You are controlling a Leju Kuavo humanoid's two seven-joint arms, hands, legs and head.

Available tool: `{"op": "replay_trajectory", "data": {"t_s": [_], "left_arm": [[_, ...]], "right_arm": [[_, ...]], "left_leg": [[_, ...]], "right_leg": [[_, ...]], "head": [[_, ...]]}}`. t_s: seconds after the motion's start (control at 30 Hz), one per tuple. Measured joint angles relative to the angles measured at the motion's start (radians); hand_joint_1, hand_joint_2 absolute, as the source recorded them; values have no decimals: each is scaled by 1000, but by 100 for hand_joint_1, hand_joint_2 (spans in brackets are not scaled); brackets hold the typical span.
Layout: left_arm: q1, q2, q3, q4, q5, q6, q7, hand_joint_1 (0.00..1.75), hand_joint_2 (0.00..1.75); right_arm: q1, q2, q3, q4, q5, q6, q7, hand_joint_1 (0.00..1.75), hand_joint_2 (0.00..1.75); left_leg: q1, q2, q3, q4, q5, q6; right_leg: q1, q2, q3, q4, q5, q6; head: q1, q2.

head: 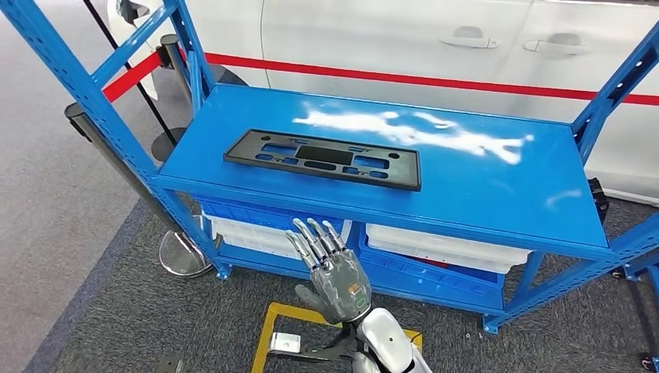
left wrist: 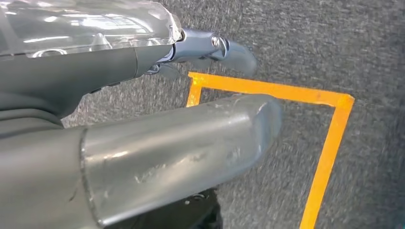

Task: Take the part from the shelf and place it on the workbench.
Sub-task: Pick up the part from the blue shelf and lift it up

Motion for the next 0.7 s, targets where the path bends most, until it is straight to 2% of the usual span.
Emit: {"op": "replay_trajectory", "data": {"t_s": [0.07, 0.1, 0.13, 0.17, 0.2, 0.23, 0.3, 0.37, 0.47, 0.5, 0.53, 0.6, 0.63, 0.67, 0.7], "left_arm": [[0, -1, 0, 0, 0, -1, 3, 0, 0], [1, -1, 1, 0, 0, -1, 4, 0, 0], [3, -1, 1, 0, 0, -1, 5, 0, 0], [4, -1, 1, 0, -1, -1, 6, 0, 0], [4, -2, 1, 0, -1, -1, 6, 0, 0], [4, -2, 1, 0, -1, -1, 7, 0, 0], [2, -2, 1, 0, -2, -1, 7, 0, 0], [2, -2, 1, 0, -2, -1, 8, 0, 0], [4, -6, 2, 0, -4, -1, 13, 0, 0], [3, -7, 2, 0, -6, -1, 15, 0, 0], [2, -9, 2, 0, -8, -1, 16, 0, 0], [2, -9, 3, 0, -14, -1, 19, 0, 0], [3, -9, 3, 0, -17, -1, 20, 0, 0], [4, -10, 4, 0, -19, -1, 22, 0, 0], [4, -11, 4, 0, -20, -1, 23, 0, 0]], "right_arm": [[-7, 3, 0, 8, -9, 0, -1, 0, 175], [-8, 3, 0, 13, -13, 0, -2, 0, 175], [-8, 3, 0, 17, -17, 0, -2, 0, 175], [-9, 4, 0, 21, -20, 0, -3, 0, 175], [-10, 4, 0, 24, -22, 0, -3, 0, 175], [-11, 5, 1, 27, -23, 0, -3, 0, 175], [-13, 6, 1, 31, -24, 0, -4, 0, 175], [-14, 6, 1, 33, -27, 0, -5, 0, 175], [-17, 6, 1, 37, -34, -1, -7, 0, 175], [-19, 6, 1, 38, -36, -1, -8, 0, 175], [-19, 6, 1, 39, -37, -1, -8, 0, 175], [-20, 6, -2, 45, -39, -1, -11, 0, 175], [-20, 6, -4, 49, -40, -1, -12, 0, 175], [-19, 6, -7, 53, -40, -1, -14, 0, 175], [-19, 6, -11, 56, -41, -1, -16, 0, 175]], "left_leg": [[1, 1, -59, 130, -64, -4], [1, 1, -88, 190, -85, -6], [1, 1, -105, 222, -89, -7], [1, 1, -102, 214, -72, -6], [1, 1, -81, 167, -39, -5], [0, 2, -48, 95, -3, -1], [-4, 4, 6, -20, 37, 7], [-9, 3, 17, -47, 37, 16], [-3, 1, 22, -57, 41, 31], [0, 1, 25, -62, 43, 37], [1, 2, 27, -64, 43, 42], [1, 2, 28, -65, 41, 48], [1, 1, 28, -65, 40, 49], [2, 0, 30, -65, 38, 48], [2, -1, 33, -64, 36, 45]], "right_leg": [[3, -3, 1, -1, -1, -8], [5, -4, 2, 0, -2, -10], [7, -5, 2, 1, -4, -11], [8, -5, 4, 2, -5, -11], [9, -5, 7, 4, -8, -10], [9, -5, 9, 7, -12, -8], [13, -5, 10, 15, -19, 0], [16, -4, 7, 17, -22, 9], [15, -3, 5, 30, -37, 24], [14, -2, -7, 57, -55, 30], [10, -1, -32, 107, -81, 35], [4, 0, -103, 236, -131, 44], [0, 0, -133, 284, -140, 47], [-2, 0, -147, 297, -130, 49], [-5, 0, -140, 271, -100, 49]], "head": [[-5, 0], [-6, 0], [-6, 0], [-6, 0], [-6, 0], [-7, 0], [-7, 0], [-7, 0], [-4, 0], [-1, 0], [2, 0], [6, 0], [6, 0], [6, 0], [7, 0]]}}
